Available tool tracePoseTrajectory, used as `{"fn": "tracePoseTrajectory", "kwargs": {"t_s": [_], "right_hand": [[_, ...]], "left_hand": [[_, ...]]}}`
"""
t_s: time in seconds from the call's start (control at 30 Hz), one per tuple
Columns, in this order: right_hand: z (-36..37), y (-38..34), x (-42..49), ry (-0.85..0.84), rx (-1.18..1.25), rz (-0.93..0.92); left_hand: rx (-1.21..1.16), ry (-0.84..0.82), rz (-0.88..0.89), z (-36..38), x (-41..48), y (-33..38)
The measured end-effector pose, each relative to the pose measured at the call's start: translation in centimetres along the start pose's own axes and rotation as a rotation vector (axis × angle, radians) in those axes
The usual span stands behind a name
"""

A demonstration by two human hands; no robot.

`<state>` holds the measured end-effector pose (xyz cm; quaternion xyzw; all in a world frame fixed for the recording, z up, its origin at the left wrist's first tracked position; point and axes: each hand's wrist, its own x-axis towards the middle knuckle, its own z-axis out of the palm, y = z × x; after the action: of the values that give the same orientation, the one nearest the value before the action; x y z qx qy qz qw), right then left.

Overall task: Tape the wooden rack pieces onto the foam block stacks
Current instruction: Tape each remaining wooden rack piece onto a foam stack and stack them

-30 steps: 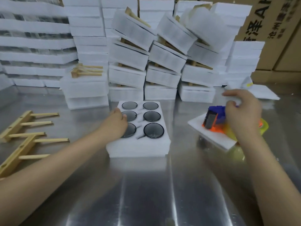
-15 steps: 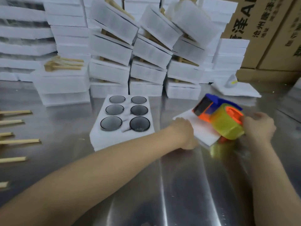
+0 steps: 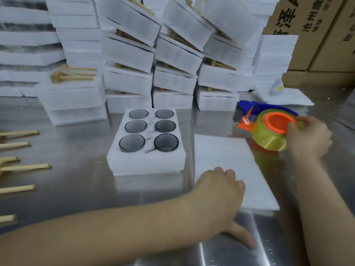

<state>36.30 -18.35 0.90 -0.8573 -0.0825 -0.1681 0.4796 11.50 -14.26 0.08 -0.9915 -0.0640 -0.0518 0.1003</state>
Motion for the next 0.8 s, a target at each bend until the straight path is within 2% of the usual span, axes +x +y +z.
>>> {"fn": "tracePoseTrajectory", "kwargs": {"t_s": [0.07, 0.13, 0.2, 0.27, 0.3, 0.37, 0.4, 0.43, 0.47, 0.5, 0.57, 0.6, 0.67, 0.73, 0.8], "right_hand": [[0.4, -0.2, -0.3, -0.034, -0.027, -0.01], [0.8, -0.4, -0.6, -0.118, 0.017, -0.015], [1.1, -1.1, -1.4, -0.206, 0.062, -0.014], [1.4, -2.1, -2.3, -0.193, 0.047, -0.07], [1.4, -2.6, -2.8, -0.152, 0.058, -0.137], [1.0, -3.5, -3.4, -0.065, 0.258, -0.274], [0.6, -4.0, -3.7, -0.035, 0.424, -0.3], [0.3, -4.5, -3.8, -0.012, 0.612, -0.278], [0.1, -5.0, -4.1, -0.009, 0.815, -0.206], [0.0, -5.6, -4.8, -0.045, 0.985, -0.119], [0.5, -7.1, -7.2, -0.302, 1.085, -0.02], [1.1, -7.8, -8.7, -0.499, 1.016, -0.026], [2.5, -8.4, -11.9, -0.867, 0.778, -0.117], [3.8, -8.4, -14.4, -1.022, 0.643, -0.192], [4.9, -8.3, -15.7, -1.024, 0.694, -0.192]], "left_hand": [[0.056, -0.029, 0.061, -0.9, -2.0, 0.5], [0.046, -0.189, 0.071, -1.5, -4.1, 1.0], [0.104, -0.208, 0.067, -1.6, -6.3, 1.3], [0.098, -0.186, 0.019, -3.1, -8.1, 0.9], [0.049, -0.124, 0.029, -3.7, -8.7, 0.3], [-0.238, 0.038, -0.033, -6.1, -9.1, -2.2], [-0.393, 0.182, -0.123, -6.7, -9.0, -4.3], [-0.537, 0.393, -0.273, -7.2, -8.7, -6.6], [-0.662, 0.607, -0.427, -7.2, -8.6, -9.2], [-0.811, 0.75, -0.559, -7.0, -8.4, -11.2], [-1.261, 0.871, -0.645, -5.4, -7.9, -13.4], [-1.461, 0.908, -0.657, -4.1, -7.7, -13.7], [-1.69, 0.959, -0.69, -1.6, -7.4, -13.4], [-1.706, 0.947, -0.673, 0.1, -7.5, -12.8], [-1.476, 0.927, -0.587, 1.0, -7.9, -13.1]]}}
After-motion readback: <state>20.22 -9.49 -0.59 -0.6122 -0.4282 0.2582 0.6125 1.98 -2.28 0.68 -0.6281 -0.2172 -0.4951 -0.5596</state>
